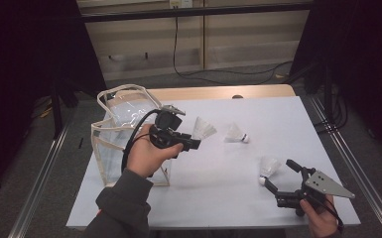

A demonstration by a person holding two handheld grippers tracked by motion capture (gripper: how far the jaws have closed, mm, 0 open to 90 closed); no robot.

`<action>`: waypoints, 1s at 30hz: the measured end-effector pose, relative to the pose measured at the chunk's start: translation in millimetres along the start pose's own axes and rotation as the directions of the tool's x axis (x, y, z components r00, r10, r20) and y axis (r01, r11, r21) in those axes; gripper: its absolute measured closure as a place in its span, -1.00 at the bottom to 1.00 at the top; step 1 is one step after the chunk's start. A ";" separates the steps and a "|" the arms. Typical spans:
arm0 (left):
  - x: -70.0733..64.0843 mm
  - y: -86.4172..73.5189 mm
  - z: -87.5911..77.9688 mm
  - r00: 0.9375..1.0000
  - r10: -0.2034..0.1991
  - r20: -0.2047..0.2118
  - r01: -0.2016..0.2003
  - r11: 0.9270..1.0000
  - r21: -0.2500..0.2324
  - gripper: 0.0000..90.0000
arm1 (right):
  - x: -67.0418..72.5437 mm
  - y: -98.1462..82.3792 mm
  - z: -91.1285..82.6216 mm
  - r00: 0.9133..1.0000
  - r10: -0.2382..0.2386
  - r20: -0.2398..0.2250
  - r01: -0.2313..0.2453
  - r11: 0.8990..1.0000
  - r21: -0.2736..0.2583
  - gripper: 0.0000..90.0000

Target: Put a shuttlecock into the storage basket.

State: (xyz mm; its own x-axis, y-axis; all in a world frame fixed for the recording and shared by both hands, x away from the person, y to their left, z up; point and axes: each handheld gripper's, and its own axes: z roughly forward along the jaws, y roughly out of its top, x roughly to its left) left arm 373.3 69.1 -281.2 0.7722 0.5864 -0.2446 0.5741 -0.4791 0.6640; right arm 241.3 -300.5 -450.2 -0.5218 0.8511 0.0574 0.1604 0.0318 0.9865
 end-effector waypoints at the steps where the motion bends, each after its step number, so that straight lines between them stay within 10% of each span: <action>1: 0.4 0.9 -0.8 1.000 0.000 0.000 0.000 1.000 -0.001 0.46 | -0.1 0.0 -0.1 1.000 0.001 -0.002 -0.001 1.000 0.000 -1.00; 30: 8.7 23.3 -21.9 1.000 -0.014 -0.023 0.014 1.000 -0.004 0.46 | -0.4 0.2 -0.7 1.000 -0.002 0.000 0.002 1.000 -0.001 -1.00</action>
State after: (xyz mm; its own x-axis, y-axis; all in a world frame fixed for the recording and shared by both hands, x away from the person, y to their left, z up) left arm 387.4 77.4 -252.4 0.7576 0.6080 -0.2375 0.5838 -0.4684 0.6631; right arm 240.9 -301.2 -449.9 -0.5220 0.8511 0.0556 0.1583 0.0326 0.9869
